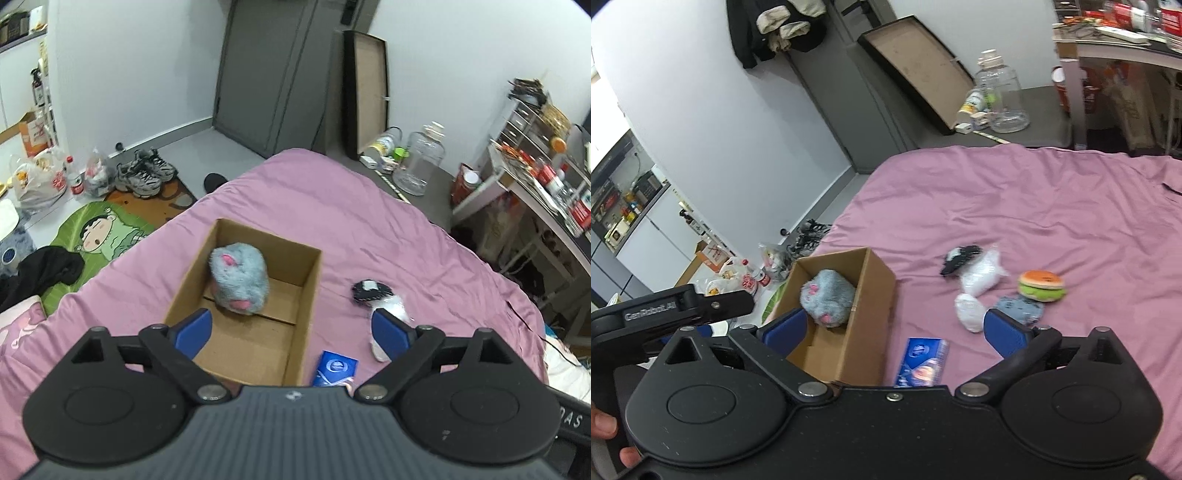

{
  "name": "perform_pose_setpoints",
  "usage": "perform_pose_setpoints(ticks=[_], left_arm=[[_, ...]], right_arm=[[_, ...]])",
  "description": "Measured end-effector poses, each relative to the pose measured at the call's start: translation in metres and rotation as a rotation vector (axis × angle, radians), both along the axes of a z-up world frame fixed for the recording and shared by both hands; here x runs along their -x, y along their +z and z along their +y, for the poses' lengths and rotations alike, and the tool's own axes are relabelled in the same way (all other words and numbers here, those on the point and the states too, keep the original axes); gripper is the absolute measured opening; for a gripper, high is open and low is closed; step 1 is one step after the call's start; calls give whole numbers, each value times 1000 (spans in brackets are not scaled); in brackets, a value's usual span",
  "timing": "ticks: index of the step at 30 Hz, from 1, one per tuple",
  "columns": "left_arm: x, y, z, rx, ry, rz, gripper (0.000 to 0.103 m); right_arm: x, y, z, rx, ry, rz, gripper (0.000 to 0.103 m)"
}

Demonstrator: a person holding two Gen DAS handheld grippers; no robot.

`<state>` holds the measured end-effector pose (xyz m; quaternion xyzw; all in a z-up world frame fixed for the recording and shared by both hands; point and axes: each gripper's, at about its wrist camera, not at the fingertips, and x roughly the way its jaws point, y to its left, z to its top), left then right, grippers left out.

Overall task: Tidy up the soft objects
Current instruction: 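Raise both grippers out of the box and move back toward the bed, then grasp the hamburger plush with the right gripper while the left grasps the white bagged item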

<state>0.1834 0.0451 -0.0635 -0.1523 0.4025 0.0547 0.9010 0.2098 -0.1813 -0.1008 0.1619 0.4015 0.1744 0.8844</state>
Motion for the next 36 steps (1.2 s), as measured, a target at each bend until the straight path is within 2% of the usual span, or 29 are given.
perform_pose_setpoints(ticks=[7,9,14,19,22,28,33,36], left_arm=[[2,9,-36,-17,-74,21,99],[2,12,-45,-24,-85,15,103],[2,15,-58,-15,-91,10,103],[0,15,-76,-74,-121,9,103],[-4,10,-79,-17,-119,24,103],[-13,-3,-96,-31,-129,33,103],[-23,-13,-101,12,-114,20,103],[-31,-20,-106,-8,-104,26,103]], right_arm=[[5,0,-40,5,-53,16,103],[6,-1,-49,2,-66,17,103],[7,-1,-68,-4,-88,13,103],[4,-4,-80,-7,-107,16,103],[0,-9,-90,-12,-134,28,103],[-10,-27,-110,-65,-193,72,103],[-25,-39,-112,-79,-199,96,103],[-39,-47,-109,-79,-202,122,103]])
